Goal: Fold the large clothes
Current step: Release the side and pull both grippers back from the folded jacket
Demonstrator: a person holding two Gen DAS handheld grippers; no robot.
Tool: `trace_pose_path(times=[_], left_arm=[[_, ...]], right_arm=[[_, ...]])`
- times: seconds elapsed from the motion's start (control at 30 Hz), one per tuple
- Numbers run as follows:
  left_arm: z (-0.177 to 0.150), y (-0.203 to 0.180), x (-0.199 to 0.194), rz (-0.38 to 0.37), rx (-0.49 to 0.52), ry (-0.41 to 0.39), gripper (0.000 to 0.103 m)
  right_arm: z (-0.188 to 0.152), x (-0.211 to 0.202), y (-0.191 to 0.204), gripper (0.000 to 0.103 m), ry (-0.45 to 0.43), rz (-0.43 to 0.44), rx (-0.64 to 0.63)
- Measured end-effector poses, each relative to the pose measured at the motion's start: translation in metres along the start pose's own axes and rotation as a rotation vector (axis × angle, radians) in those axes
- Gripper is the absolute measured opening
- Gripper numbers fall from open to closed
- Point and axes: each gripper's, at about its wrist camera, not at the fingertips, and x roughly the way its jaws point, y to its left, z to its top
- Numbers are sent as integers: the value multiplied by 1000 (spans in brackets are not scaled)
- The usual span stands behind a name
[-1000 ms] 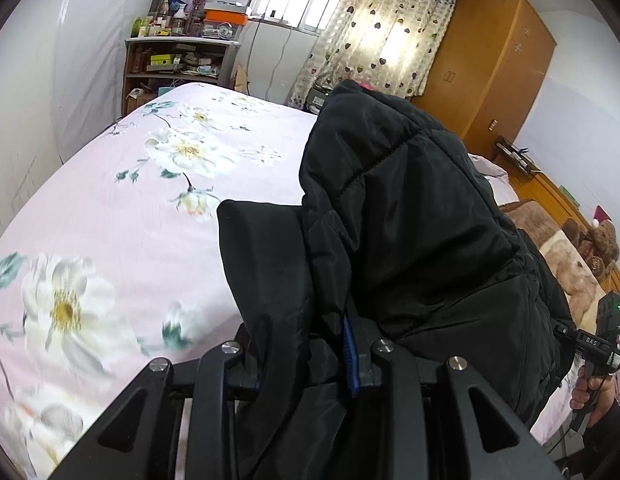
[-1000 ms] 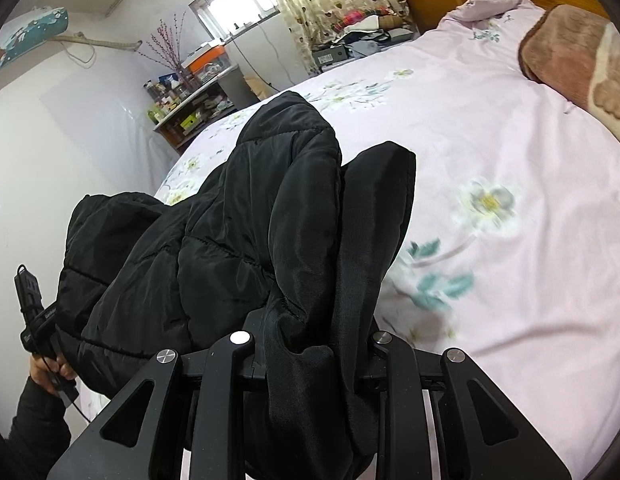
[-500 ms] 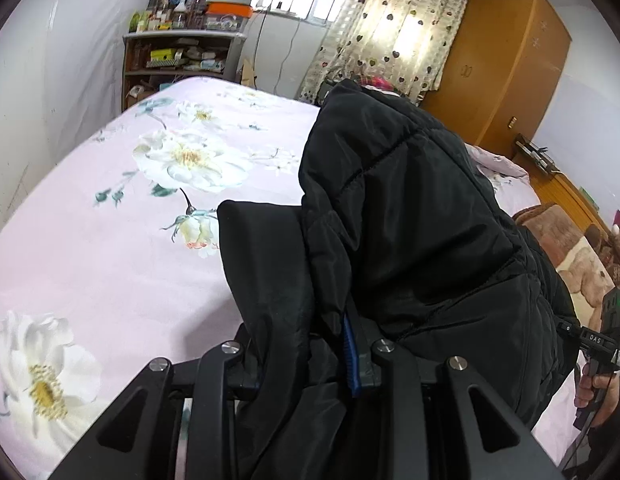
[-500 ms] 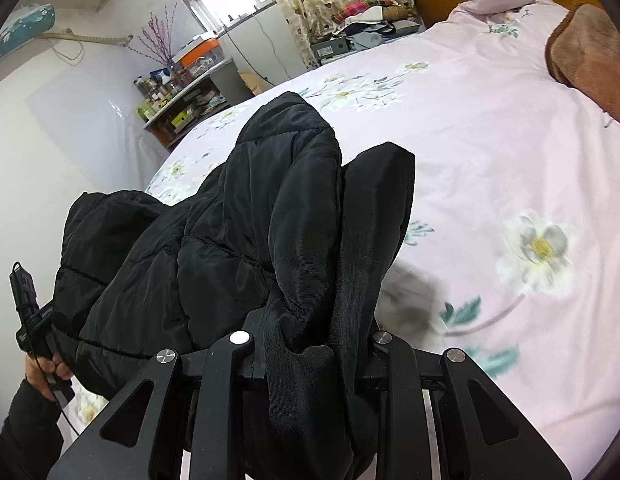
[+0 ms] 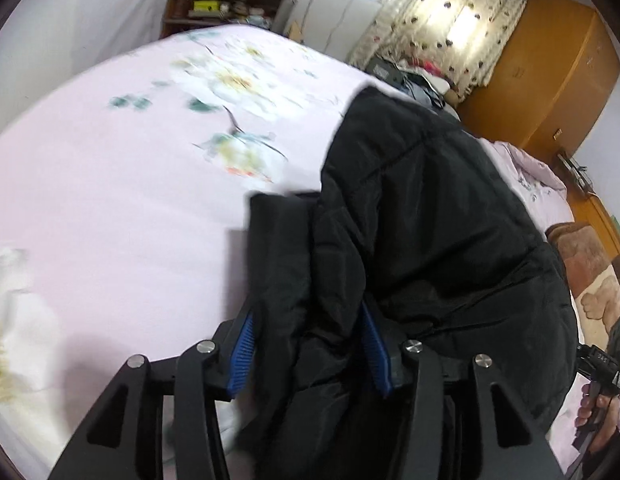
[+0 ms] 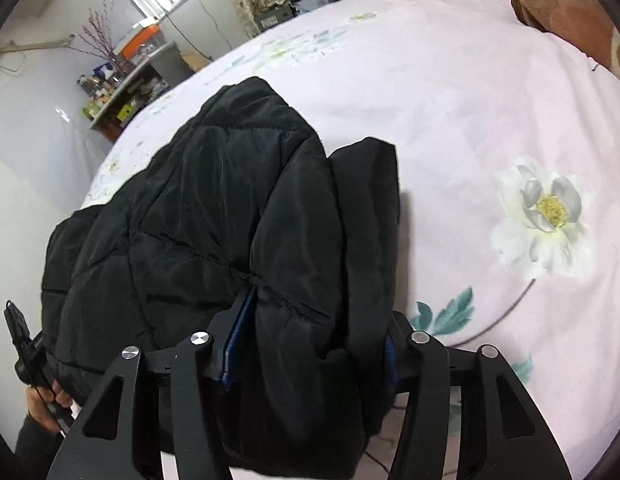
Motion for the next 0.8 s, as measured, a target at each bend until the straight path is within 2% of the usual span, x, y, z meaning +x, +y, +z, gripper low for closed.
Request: trace_pose_path(times=[0.1, 0.13, 0.2, 0.27, 0.37, 0.47, 0.57, 0.63, 0.8], left_arm=[[4, 2, -33, 38, -6, -72, 51], [8, -1, -44, 37, -19, -96, 51], [16, -20, -55, 14, 8, -131, 51], [27, -45, -53, -18, 68, -143, 53], [39, -91, -30, 0, 183, -127, 53], [53, -106, 4, 55, 230, -84, 53], [61, -99, 40, 112, 233, -57, 60], [62, -95, 52, 102, 210, -47, 62], [53, -91, 53, 93, 211, -50, 62]], right_arm=[[-4, -27, -4, 59, -30, -31, 17], [-5, -40, -2, 59, -65, -52, 29], [-4, -55, 9, 59, -145, -98, 9], [0, -61, 32, 59, -194, -79, -62], [14, -39, 59, 59, -157, -48, -145], [25, -14, 67, 59, -117, -33, -181], [36, 13, 62, 59, -92, -104, -240], [39, 31, 49, 59, -56, -137, -219], [45, 41, 40, 59, -59, -122, -183]])
